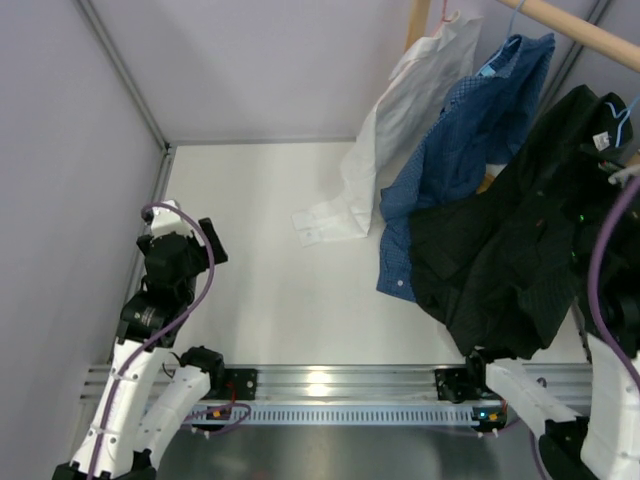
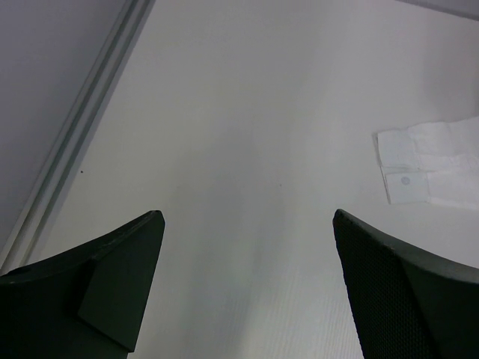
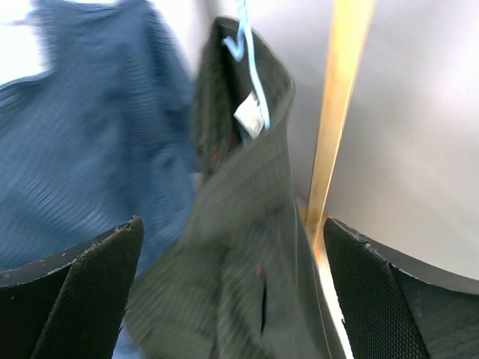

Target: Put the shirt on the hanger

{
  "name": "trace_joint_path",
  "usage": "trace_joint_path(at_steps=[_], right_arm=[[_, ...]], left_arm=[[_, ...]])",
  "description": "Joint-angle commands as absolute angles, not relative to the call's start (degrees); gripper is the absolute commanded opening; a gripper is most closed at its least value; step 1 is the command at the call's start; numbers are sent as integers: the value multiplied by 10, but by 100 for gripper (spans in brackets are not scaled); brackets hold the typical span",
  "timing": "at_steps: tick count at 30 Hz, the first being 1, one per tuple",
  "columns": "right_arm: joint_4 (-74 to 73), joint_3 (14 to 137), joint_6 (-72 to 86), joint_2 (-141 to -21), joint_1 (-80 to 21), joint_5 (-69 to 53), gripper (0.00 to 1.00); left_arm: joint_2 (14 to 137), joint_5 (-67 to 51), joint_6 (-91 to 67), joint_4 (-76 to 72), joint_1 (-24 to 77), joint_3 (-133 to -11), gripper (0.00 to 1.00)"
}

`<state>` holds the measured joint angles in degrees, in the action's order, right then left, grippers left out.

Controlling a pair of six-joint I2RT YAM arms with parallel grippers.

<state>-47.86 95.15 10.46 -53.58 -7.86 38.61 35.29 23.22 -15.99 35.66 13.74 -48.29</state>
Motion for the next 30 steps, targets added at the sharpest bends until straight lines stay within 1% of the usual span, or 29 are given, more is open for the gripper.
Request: trace_joint_path(at_steps=[1,4,9,12,18,23,30], right_arm=[[-521,904,97,-424,-86,225,99],[-562,861,98,-365,-86,179,99],[-620,829,87,-290,-93,207,99],[-641,833,87,-245,-94,198,99],[-692,828,98,-217,-98,175,99],[-714,835,98,-201,-107,176,99],[-737,843,104,-194,-122,185,100]], left_arm=[[330,281,-181,352,134,-503,98],[317,286,-186,384,134,-523,98],[287,264,-186,454,134,-581,98],[272,253,-178,503,134,-630,98],[243,231,-156,576,134,-690,98],[199,221,-156,606,134,-696,98],[174,228,-154,622,134,-690,98]])
